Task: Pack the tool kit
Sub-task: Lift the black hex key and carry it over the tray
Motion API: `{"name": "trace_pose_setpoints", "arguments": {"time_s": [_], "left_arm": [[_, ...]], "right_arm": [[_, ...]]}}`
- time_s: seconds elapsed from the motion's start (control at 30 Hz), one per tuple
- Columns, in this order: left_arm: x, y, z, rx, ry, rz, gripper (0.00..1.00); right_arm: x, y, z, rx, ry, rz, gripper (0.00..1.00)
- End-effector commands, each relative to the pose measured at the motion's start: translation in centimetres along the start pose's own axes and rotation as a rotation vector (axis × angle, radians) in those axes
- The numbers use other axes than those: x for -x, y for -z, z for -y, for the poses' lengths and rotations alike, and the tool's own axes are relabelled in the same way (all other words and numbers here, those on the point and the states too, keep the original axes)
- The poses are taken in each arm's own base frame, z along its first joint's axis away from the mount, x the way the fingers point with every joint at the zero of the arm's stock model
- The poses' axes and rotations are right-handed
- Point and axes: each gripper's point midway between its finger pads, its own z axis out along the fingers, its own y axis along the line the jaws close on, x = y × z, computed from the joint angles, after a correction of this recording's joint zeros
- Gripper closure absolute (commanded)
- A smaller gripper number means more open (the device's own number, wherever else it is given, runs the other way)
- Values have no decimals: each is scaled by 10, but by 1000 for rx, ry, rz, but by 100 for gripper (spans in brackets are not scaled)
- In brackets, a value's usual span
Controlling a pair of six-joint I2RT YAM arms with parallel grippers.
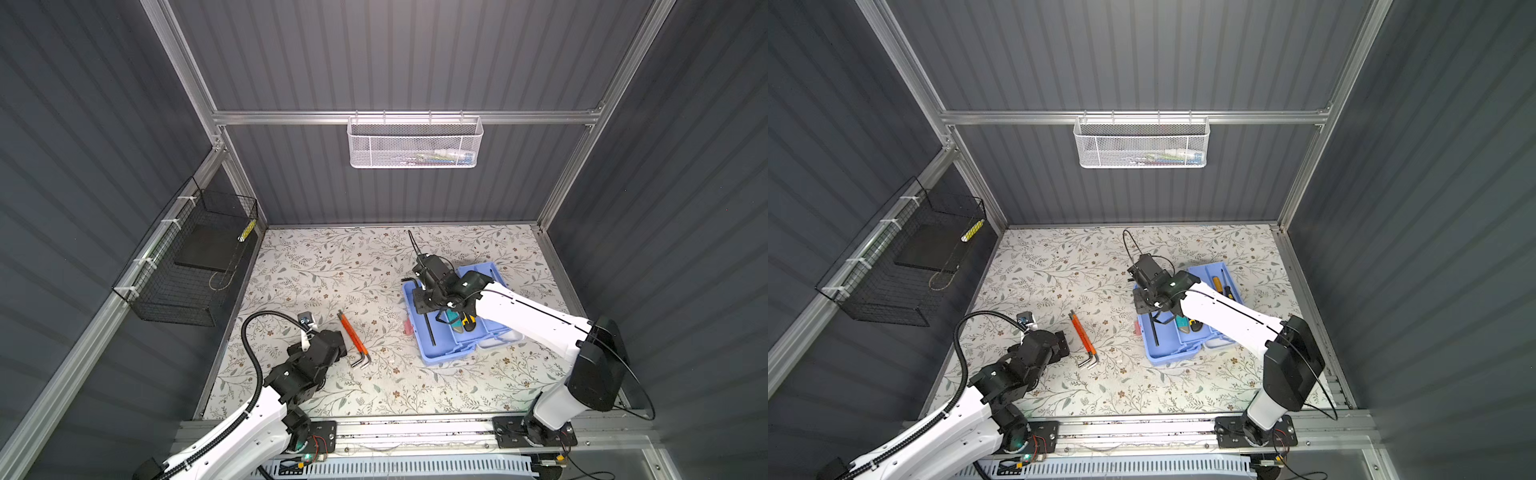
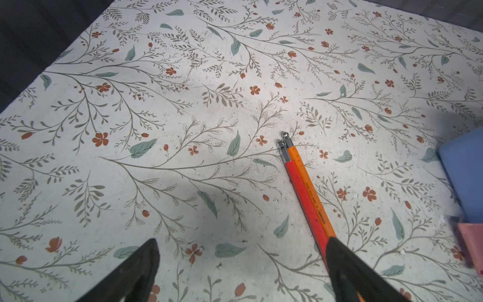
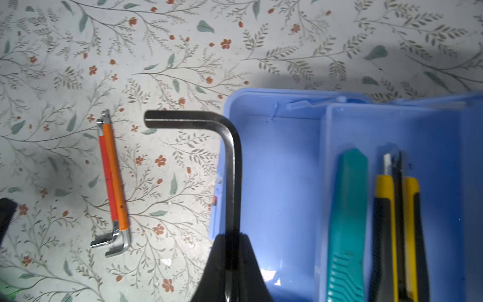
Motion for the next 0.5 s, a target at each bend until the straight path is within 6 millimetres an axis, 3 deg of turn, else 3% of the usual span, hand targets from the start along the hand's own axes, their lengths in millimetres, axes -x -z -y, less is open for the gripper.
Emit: {"name": "trace_pose_setpoints", "arguments": {"time_s": [0.0,0.17,0.47], "left_arm": [[5,2,3,-11,-6,9,1],[5,2,3,-12,-6,11,1],[5,1,4,-10,-6,7,1]], "right_arm": [[-7,-2,16,-39,-22,-6,100],[-16,-10,26,-65,-28,-27,100],[-27,-42,32,-126,-32,-98,100]]}}
